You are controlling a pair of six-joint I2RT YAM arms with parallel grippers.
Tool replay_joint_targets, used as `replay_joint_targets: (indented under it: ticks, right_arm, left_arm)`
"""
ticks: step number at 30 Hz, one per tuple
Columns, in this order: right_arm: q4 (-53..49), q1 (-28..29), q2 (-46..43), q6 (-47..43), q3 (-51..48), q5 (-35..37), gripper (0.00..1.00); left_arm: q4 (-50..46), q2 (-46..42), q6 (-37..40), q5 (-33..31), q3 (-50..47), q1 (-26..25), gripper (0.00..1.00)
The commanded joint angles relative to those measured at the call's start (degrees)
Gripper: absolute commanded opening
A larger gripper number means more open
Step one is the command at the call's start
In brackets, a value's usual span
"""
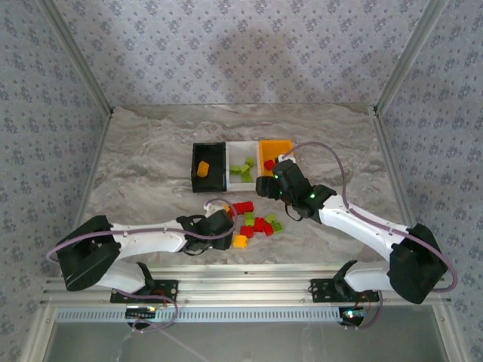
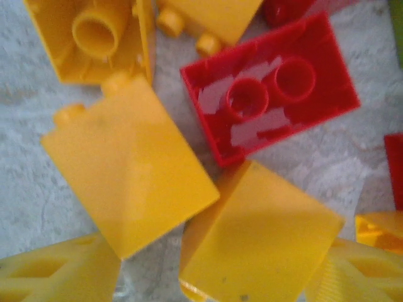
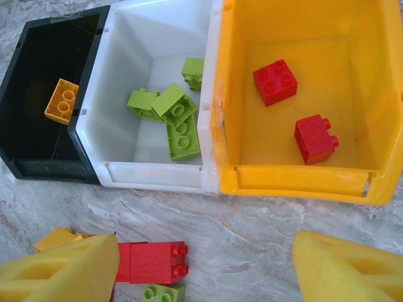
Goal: Sort the legos into containers by color
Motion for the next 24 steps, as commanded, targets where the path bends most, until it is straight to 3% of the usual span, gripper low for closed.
replay_joint_targets:
  ticks: [1,5,9,10,12,15,24]
  right_arm:
    - [0.39,-0.33,-1.34,1.05,-0.62,1.09,0.75]
    - [0.73,-0.29,-1.66,1.48,-1.17,0.91,0.75]
    - [0.78,-0.30,-2.19,1.66,-1.70,0.77,0.75]
    - [0.92,-0.32,-2.32,1.74,-1.77,0.73,0.75]
    - [1.17,-0.23,-2.52,1.93,-1.94,0.61,0.75]
    - [1.81,-0.16,-2.40,1.93,-2.22,0.29,0.75]
    - [1.65,-0.10,-2.25,1.93,-2.41,0.07,0.75]
  left_arm:
    - [2.55,-0.92,2.33,-5.17,-0.97,0.06,0.64]
    - [-2.69,-2.87,-0.06,-8.10,-1.48,1.75,0.57]
    - [-8.09,-8.36,-3.29,-9.62,-4.24,3.67,0.56]
    - [-9.40,-10.08,-3.82,-10.14,-4.70,3.90,0.59]
    - [-11.50,-14.39,-4.11,-9.86,-5.73,4.44,0.75]
    - [-10.91,-18.77,-3.02,-7.64,-6.71,5.13,0.83]
    - [-2.80,-11.07,0.65,-2.05,-6.46,7.38,0.79]
